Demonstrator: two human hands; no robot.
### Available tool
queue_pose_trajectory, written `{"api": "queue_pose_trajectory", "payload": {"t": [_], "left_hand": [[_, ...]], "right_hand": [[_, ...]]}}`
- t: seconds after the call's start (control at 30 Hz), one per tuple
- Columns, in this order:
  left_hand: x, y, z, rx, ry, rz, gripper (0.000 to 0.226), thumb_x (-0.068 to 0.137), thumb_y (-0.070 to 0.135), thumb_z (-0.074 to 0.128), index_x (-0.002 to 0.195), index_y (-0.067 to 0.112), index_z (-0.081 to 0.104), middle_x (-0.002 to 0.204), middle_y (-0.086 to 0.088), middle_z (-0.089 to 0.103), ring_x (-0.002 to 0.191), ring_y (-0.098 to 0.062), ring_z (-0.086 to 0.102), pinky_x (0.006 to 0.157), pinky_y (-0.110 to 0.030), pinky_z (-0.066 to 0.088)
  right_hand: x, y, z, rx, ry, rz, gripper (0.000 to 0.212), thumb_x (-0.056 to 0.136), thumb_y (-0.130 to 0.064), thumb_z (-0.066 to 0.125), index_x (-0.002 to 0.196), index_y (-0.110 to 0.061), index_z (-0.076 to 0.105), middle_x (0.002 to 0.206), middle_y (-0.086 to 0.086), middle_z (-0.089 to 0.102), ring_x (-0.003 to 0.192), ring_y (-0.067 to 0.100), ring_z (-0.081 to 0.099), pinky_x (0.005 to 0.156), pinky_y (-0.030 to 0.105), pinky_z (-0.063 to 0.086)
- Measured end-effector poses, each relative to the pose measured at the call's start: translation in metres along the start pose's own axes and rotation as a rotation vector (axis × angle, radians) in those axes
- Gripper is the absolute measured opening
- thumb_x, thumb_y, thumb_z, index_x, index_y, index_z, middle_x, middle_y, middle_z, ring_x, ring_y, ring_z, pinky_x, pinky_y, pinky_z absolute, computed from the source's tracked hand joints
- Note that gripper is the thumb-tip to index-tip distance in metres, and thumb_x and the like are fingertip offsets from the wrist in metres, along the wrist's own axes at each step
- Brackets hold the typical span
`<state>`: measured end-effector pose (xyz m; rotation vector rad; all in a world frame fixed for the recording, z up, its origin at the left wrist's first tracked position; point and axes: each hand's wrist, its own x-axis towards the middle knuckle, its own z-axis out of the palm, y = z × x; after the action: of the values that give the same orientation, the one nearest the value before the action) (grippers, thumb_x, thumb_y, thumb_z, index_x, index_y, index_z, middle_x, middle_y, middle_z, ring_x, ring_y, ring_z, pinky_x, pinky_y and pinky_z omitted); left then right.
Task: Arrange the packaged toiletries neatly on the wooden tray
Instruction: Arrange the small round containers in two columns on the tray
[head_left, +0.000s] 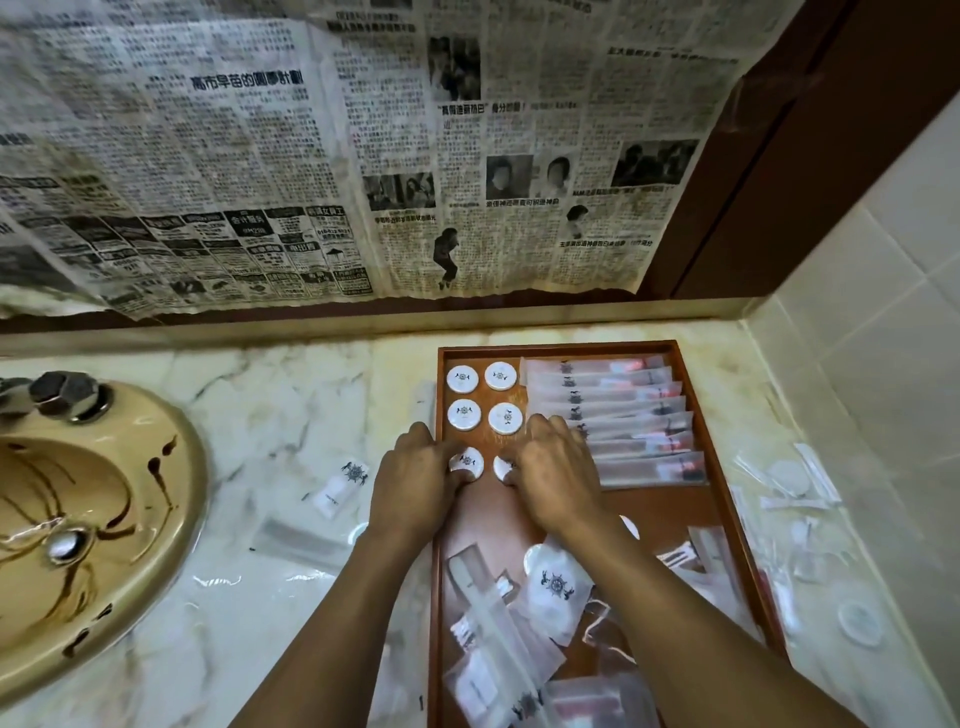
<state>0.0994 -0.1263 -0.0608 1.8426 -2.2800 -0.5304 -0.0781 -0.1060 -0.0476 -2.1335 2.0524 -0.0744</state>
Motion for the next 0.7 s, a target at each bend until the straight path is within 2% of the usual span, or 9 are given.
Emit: {"api": "queue_pose_trajectory", "payload": {"t": [0.17,0.33,0.47,0.57,0.7], "left_hand": [[0.008,-0.005,-0.003,-0.079,-0.036,-0.007,0.032,0.094,0.041,0.066,0.125,0.038,0.068,0.098,-0.005,0.049,0.097,-0.032,0.058,0.083,-0.044,0.053],[0.029,-0.004,-0.007,-0.074,-0.062,-0.002,0.049,0.094,0.04,0.066,0.143,0.035,0.055,0.107,-0.006,0.051,0.102,-0.032,0.059,0.086,-0.042,0.053],[0.04,0.001,-0.01,-0.008,-0.137,-0.017,0.047,0.093,0.043,0.065,0.139,0.034,0.058,0.11,-0.007,0.052,0.105,-0.035,0.058,0.09,-0.043,0.051],[0.039,0.002,-0.011,0.021,-0.143,-0.018,0.044,0.094,0.043,0.063,0.136,0.032,0.061,0.11,-0.008,0.052,0.104,-0.035,0.059,0.09,-0.042,0.051],[0.036,0.003,-0.01,0.001,-0.145,-0.031,0.043,0.093,0.043,0.064,0.135,0.032,0.062,0.108,-0.007,0.052,0.103,-0.035,0.06,0.088,-0.041,0.051]], "right_hand": [[0.007,0.004,-0.007,0.034,-0.029,0.022,0.025,0.089,-0.03,0.068,0.114,-0.029,0.074,0.111,0.002,0.057,0.11,0.027,0.049,0.094,0.04,0.041],[0.018,0.011,-0.014,0.029,0.025,0.039,0.033,0.096,-0.028,0.06,0.127,-0.036,0.066,0.113,0.004,0.057,0.113,0.028,0.049,0.095,0.041,0.04],[0.031,0.009,-0.017,-0.064,-0.008,0.037,0.028,0.096,-0.03,0.056,0.121,-0.033,0.069,0.117,0.002,0.055,0.113,0.026,0.045,0.095,0.04,0.034],[0.035,0.008,-0.014,-0.089,-0.063,0.04,0.028,0.097,-0.025,0.052,0.117,-0.031,0.071,0.118,0.003,0.055,0.114,0.027,0.043,0.095,0.04,0.031],[0.038,0.007,-0.01,-0.121,-0.044,0.048,0.026,0.097,-0.026,0.052,0.114,-0.028,0.072,0.12,0.004,0.056,0.114,0.027,0.044,0.096,0.041,0.032]]}}
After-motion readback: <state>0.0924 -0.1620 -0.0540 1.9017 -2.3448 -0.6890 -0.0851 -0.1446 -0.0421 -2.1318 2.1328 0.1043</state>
